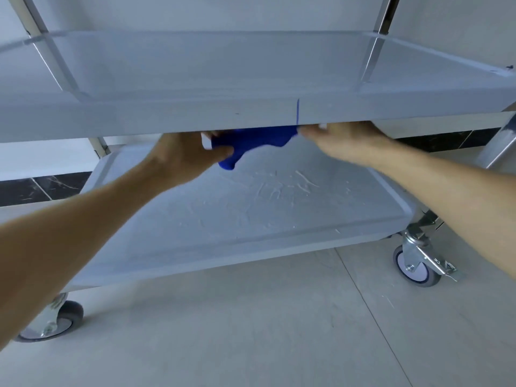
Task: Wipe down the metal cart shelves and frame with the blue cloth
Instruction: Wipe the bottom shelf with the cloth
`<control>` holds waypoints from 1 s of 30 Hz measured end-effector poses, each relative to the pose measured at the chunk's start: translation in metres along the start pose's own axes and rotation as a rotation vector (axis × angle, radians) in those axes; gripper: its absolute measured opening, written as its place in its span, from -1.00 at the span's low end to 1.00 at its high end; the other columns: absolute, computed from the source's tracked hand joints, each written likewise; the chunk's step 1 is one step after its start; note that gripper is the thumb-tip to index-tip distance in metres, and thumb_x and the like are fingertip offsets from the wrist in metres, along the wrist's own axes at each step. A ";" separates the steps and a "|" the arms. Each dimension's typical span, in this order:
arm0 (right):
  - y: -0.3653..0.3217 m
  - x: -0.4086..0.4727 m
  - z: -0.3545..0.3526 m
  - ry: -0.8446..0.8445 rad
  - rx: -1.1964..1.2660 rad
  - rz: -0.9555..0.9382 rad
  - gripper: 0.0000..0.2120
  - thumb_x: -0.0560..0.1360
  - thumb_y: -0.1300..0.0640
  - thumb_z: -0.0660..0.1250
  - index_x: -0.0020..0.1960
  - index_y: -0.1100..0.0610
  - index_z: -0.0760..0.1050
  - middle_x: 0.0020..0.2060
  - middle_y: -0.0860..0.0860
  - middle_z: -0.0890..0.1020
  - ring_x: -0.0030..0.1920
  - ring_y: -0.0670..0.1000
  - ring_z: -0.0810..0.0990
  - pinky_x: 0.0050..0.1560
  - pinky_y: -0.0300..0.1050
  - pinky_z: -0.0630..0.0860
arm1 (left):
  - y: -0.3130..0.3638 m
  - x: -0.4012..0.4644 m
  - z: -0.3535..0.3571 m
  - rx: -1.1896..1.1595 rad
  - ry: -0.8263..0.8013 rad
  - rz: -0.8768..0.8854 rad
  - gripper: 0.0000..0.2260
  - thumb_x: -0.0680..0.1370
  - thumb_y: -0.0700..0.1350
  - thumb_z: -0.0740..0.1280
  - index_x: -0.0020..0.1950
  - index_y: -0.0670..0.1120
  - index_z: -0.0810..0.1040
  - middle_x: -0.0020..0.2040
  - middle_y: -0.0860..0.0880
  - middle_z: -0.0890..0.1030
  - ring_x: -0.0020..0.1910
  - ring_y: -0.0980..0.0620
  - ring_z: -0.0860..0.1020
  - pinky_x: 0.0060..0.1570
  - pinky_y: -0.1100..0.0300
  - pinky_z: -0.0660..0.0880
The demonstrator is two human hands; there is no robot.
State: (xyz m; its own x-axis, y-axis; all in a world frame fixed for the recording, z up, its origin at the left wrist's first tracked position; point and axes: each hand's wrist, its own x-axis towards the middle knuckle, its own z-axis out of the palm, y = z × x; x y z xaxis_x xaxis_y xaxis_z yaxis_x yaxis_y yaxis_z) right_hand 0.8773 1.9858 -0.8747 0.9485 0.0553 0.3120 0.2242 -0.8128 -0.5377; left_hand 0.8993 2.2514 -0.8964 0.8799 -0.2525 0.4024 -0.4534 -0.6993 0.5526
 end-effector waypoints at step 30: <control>0.014 0.002 0.169 -0.438 -0.445 0.144 -0.38 0.61 -0.30 -0.20 0.61 -0.11 -0.08 0.63 -0.03 -0.07 0.60 0.16 -0.14 0.51 0.36 -0.25 | -0.084 -0.087 0.074 0.444 -0.294 -0.082 -0.41 0.57 0.23 -0.19 0.52 0.09 0.23 0.53 0.08 0.27 0.54 0.00 0.17 0.48 -0.09 0.11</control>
State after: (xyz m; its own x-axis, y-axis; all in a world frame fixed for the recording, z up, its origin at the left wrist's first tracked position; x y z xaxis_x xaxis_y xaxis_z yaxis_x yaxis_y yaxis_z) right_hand 0.9205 2.0727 -1.0139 0.9868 0.0828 -0.1389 0.0625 -0.9875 -0.1444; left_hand 0.8714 2.2827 -1.0313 0.9415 -0.3170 0.1142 -0.3337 -0.9241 0.1862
